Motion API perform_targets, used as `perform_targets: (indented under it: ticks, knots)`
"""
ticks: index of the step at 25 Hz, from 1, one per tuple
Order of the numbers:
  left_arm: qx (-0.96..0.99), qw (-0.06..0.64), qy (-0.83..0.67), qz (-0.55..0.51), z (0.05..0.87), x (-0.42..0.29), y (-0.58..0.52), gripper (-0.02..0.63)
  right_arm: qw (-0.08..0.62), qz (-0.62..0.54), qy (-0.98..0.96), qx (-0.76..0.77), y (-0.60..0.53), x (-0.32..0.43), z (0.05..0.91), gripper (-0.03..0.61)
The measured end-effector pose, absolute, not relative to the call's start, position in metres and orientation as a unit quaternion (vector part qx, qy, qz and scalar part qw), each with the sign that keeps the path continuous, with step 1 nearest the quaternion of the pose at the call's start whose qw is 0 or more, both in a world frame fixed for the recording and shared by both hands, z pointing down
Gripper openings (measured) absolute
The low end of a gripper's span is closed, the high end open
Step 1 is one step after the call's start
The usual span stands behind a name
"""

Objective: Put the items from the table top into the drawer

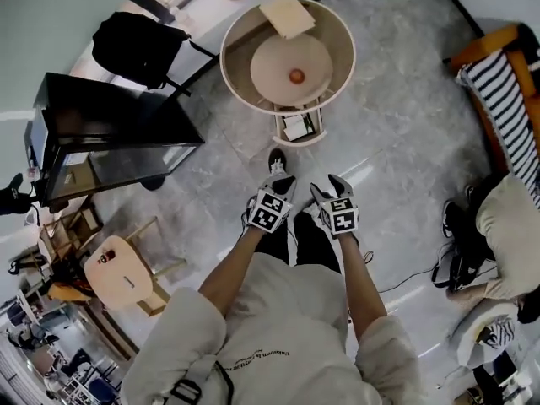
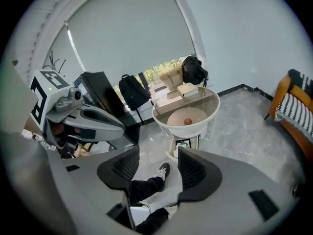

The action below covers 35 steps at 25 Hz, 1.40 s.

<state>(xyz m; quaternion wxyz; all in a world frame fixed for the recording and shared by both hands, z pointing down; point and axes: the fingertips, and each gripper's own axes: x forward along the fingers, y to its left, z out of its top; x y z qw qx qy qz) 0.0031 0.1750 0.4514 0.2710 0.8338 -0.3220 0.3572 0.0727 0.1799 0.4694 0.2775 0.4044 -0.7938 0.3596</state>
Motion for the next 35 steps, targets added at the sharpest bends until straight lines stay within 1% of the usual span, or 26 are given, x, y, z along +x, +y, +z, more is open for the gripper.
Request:
perform_targets:
  ticks: [2,6,9,11,13,15,17,20,24,32,35]
  knots:
    - [0.833,0.269,-0.329,0.354,0.429,0.000,0.180,0.021,0.259,0.360,-0.790,0.423,0.186,0.075,0.442,0.265]
    - [0.842,0.232,-0.324,0.363,0.397,-0.004,0.192,0.021,0.237,0.341,-0.799,0.436,0.203,0.078,0.402,0.259]
    - [0.844,0.221,-0.334,0.356,0.385,-0.015,0.196,0.021,0.221,0.335,-0.804,0.439,0.211,0.070,0.387,0.194]
    - [0.844,0.217,-0.343,0.351,0.382,-0.020,0.204,0.021,0.201,0.355,-0.802,0.436,0.221,0.063,0.383,0.122]
    - [0.847,0.217,-0.345,0.342,0.377,-0.022,0.219,0.021,0.187,0.375,-0.804,0.421,0.236,0.053,0.381,0.105]
    - [0.850,0.214,-0.352,0.328,0.370,-0.029,0.223,0.021,0.188,0.365,-0.813,0.413,0.238,0.044,0.379,0.064]
    - [0.847,0.216,-0.370,0.315,0.366,-0.041,0.225,0.021,0.185,0.355,-0.818,0.412,0.236,0.035,0.374,0.047]
    - [0.834,0.233,-0.404,0.294,0.366,-0.058,0.227,0.021,0.160,0.353,-0.826,0.410,0.235,0.027,0.360,0.036]
    - [0.835,0.226,-0.424,0.268,0.357,-0.065,0.224,0.021,0.127,0.368,-0.825,0.410,0.232,0.022,0.346,0.034]
    - [0.835,0.223,-0.433,0.256,0.350,-0.064,0.233,0.021,0.164,0.383,-0.810,0.412,0.229,0.022,0.361,0.034]
    - [0.835,0.230,-0.429,0.255,0.351,-0.059,0.236,0.021,0.164,0.376,-0.803,0.431,0.224,0.025,0.355,0.034]
